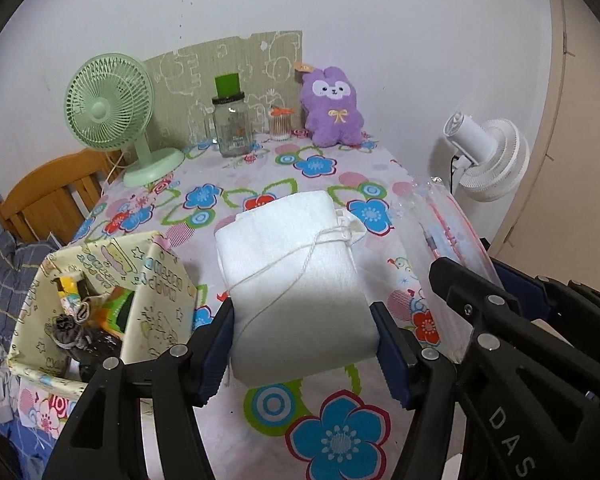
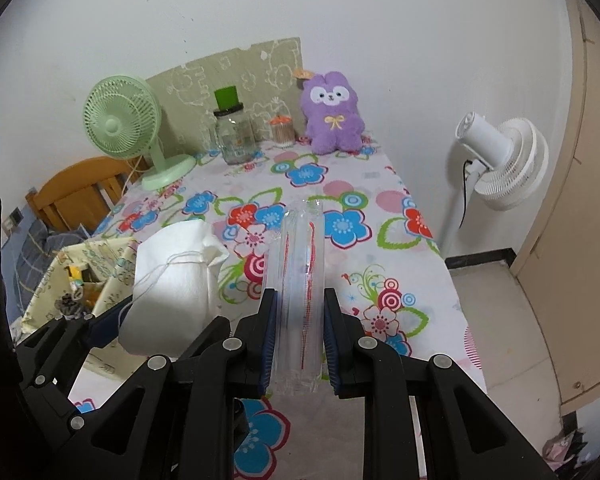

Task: Organize soft objects
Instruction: 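Lift and carry the white towel and clear tube pack toward the box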

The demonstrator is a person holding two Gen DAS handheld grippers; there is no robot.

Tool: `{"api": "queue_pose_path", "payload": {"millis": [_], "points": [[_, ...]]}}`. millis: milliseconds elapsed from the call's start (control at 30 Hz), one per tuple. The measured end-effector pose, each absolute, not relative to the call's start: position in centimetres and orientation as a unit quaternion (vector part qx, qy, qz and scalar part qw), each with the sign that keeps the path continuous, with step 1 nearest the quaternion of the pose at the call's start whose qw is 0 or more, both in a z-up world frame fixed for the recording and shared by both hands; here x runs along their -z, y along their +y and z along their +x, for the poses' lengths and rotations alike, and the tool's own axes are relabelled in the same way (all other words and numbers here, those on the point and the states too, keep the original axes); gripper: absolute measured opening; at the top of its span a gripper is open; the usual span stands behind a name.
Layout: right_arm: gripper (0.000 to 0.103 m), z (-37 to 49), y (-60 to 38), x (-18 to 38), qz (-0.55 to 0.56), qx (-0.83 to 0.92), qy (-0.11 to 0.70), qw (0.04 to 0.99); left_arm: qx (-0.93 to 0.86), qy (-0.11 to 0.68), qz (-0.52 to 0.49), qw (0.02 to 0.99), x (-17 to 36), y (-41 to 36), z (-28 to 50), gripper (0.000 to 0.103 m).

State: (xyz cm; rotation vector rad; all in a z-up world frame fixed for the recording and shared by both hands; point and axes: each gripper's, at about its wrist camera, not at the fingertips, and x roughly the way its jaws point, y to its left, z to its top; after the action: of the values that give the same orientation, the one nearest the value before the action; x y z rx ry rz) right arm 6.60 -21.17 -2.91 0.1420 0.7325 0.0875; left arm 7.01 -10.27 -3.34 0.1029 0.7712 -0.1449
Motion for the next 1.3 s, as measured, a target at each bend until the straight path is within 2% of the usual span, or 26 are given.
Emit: {"api": "queue_pose_path", "payload": {"millis": [600,1300], "points": [[0.025,5.2,-18.1,-0.8,0.041,-0.051,0.316,0.946,0.076,0.352,0.039,0.932,0.5,-7.1,6.0,0.067],[0.025,7.8,-10.8,0.1,0.018,-0.102,0.333,0.937,0.038,0.352,0.037,0.934,1.4,-0.2,7.3,0.067]]}}
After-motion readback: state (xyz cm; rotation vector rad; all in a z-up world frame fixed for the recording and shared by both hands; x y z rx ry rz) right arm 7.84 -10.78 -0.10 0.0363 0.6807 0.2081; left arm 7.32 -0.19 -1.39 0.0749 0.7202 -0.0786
